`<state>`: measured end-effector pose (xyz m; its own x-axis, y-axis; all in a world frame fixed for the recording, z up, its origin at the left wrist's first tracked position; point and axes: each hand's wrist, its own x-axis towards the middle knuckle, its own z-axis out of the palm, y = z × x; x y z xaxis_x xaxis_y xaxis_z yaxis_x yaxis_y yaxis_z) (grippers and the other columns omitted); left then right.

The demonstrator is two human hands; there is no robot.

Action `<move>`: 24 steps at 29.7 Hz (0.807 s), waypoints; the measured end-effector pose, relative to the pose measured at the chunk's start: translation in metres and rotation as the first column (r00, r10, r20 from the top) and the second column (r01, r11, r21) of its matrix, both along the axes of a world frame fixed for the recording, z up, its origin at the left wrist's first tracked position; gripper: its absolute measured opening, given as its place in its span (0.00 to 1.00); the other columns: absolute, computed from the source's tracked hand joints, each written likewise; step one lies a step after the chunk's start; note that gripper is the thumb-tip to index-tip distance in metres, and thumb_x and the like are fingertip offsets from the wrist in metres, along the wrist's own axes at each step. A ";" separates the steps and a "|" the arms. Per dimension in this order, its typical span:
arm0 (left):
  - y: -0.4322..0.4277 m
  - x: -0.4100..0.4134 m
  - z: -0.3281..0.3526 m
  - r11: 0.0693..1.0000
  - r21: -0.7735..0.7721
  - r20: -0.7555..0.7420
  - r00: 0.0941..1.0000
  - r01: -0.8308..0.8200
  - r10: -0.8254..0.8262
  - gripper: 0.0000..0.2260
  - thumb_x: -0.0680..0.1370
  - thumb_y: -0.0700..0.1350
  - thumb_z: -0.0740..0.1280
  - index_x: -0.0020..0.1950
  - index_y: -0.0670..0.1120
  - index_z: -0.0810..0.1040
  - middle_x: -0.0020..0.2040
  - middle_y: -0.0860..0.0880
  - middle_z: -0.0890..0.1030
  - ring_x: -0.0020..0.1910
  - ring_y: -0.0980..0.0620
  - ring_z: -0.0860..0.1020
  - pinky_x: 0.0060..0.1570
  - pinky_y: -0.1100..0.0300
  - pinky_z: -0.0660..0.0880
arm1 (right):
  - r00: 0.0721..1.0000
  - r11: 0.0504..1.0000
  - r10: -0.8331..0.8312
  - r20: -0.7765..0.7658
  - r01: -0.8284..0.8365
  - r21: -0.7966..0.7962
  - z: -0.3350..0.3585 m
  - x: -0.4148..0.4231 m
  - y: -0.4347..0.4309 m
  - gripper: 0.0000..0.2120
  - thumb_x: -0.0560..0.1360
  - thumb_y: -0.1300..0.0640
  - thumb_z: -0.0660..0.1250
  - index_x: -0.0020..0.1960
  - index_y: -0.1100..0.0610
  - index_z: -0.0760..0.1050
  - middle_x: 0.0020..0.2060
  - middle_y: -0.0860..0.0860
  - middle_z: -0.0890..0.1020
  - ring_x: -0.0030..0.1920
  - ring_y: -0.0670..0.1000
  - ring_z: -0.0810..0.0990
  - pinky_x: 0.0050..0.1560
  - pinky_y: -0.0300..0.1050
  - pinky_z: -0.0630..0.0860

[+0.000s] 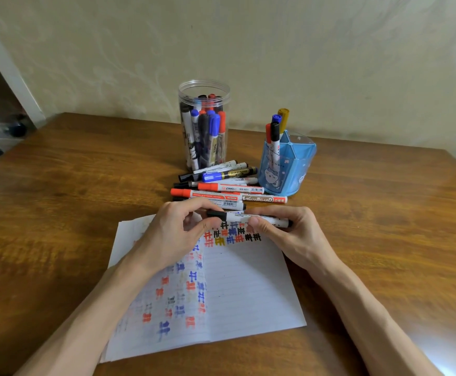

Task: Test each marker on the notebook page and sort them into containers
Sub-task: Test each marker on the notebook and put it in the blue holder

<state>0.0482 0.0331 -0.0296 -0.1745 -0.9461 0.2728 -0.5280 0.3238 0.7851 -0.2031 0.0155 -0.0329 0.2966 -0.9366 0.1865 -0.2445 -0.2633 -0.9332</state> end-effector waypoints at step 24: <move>-0.046 -0.082 0.100 0.903 -0.408 -0.297 0.955 -0.133 0.006 0.10 0.81 0.42 0.71 0.61 0.41 0.81 0.50 0.48 0.85 0.43 0.53 0.85 0.44 0.64 0.80 | 0.899 0.903 -0.430 -0.077 0.428 -0.045 -0.005 -0.010 -0.015 0.38 0.81 0.47 0.70 0.85 0.44 0.54 0.83 0.44 0.61 0.78 0.41 0.62 0.56 0.17 0.60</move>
<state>-0.0337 -0.0133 0.0706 0.0313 -0.7383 0.6737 -0.3389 0.6263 0.7021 -0.2132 0.0004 -0.0376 -0.1175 -0.9717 0.2047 -0.4156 -0.1391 -0.8989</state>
